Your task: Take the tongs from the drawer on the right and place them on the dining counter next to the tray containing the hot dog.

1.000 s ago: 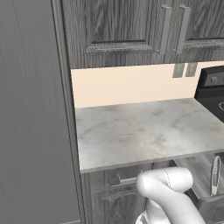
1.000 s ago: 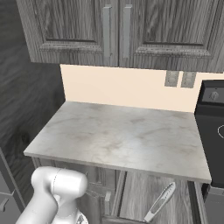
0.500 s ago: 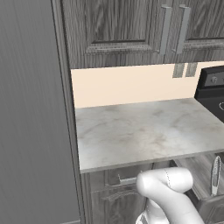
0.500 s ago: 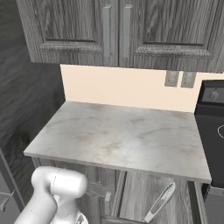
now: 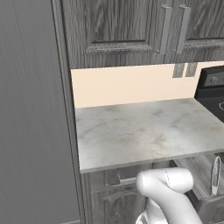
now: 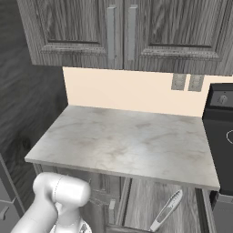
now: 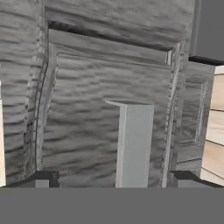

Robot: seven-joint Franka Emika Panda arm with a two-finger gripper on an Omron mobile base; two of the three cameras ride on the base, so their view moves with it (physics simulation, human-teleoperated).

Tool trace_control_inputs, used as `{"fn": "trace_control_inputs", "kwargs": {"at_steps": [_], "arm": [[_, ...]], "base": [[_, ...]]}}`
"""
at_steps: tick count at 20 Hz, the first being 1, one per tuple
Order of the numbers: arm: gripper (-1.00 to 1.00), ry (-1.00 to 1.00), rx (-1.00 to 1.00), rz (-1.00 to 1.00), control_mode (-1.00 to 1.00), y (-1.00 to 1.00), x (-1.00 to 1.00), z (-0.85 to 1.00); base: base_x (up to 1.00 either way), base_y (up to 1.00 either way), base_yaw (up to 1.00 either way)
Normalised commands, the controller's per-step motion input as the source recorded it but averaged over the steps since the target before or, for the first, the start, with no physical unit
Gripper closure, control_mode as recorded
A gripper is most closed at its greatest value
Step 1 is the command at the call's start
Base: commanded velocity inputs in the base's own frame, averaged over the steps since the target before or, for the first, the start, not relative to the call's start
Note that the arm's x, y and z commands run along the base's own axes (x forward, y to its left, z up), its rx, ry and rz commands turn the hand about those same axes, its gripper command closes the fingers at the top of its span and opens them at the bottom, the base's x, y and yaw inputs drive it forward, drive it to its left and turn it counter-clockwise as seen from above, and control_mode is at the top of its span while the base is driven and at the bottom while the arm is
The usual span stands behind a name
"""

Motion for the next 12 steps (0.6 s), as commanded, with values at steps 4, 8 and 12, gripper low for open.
{"fn": "trace_control_inputs", "kwargs": {"at_steps": [4,8,12], "arm": [[-1.00,0.00,-0.01,0.00,-1.00,0.00,-0.48,0.32],[-1.00,0.00,-0.02,0.00,-1.00,0.00,-0.47,0.30],[-1.00,0.00,-0.02,0.00,-1.00,0.00,-0.52,0.25]], "base": [[0.00,0.00,0.00],[0.00,0.00,0.00],[0.00,0.00,0.00]]}}
